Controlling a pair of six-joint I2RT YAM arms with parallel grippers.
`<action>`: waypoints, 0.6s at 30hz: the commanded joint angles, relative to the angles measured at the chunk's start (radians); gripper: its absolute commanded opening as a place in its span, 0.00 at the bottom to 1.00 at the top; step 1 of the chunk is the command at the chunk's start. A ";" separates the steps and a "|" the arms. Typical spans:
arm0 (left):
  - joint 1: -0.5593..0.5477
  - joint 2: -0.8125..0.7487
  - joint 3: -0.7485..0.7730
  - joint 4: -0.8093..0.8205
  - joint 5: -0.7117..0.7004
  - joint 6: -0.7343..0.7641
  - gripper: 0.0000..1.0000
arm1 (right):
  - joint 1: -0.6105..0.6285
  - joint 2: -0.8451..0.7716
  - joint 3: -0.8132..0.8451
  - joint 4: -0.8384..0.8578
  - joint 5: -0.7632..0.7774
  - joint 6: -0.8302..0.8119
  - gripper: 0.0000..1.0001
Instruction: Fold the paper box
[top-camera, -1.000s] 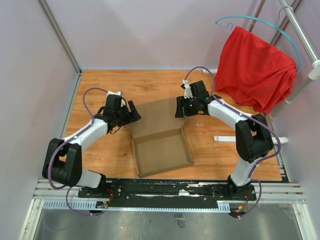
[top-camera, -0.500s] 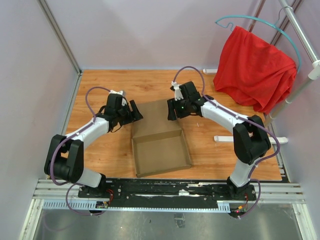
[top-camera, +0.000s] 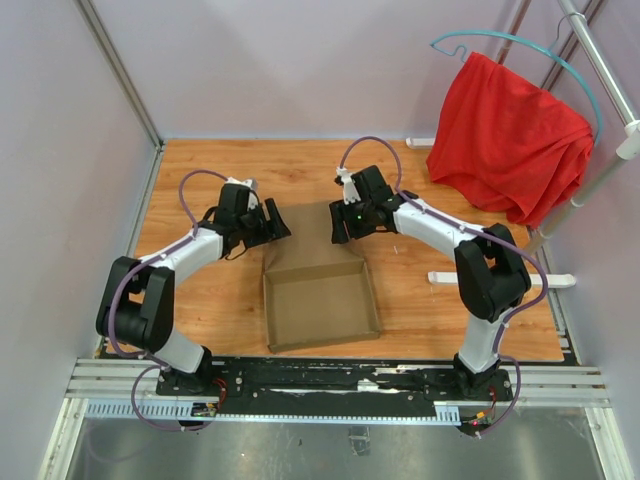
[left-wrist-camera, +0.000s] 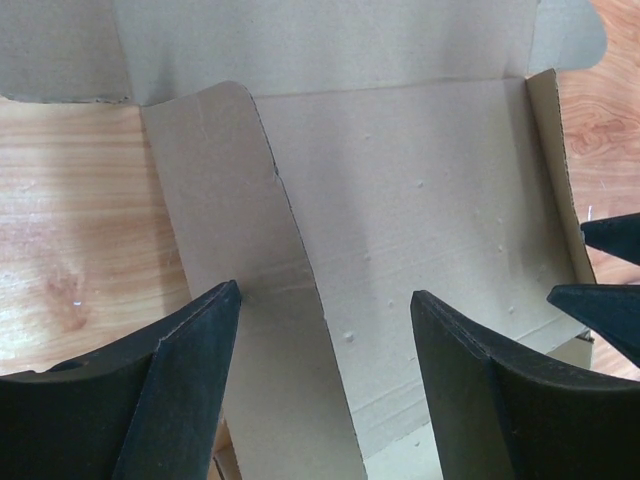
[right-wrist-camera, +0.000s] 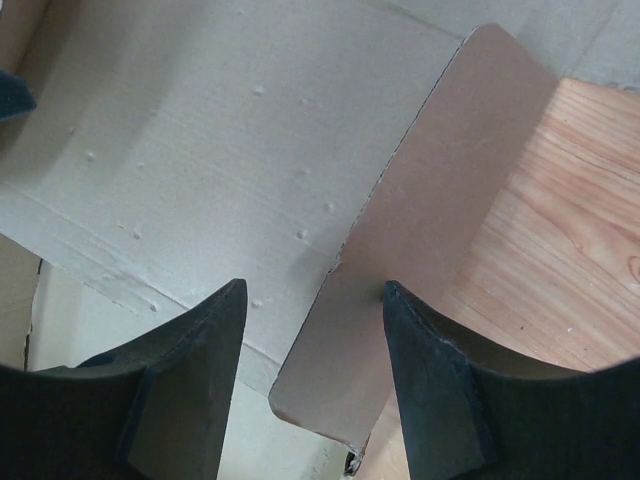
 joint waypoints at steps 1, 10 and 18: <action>-0.026 0.044 0.046 0.026 0.046 0.017 0.74 | 0.032 0.032 0.005 -0.004 -0.026 0.005 0.58; -0.040 0.101 0.053 0.028 0.050 0.028 0.73 | 0.048 0.089 0.024 0.000 -0.041 0.008 0.57; -0.062 0.096 0.076 -0.012 0.016 0.049 0.73 | 0.057 0.079 0.021 -0.004 -0.021 0.011 0.57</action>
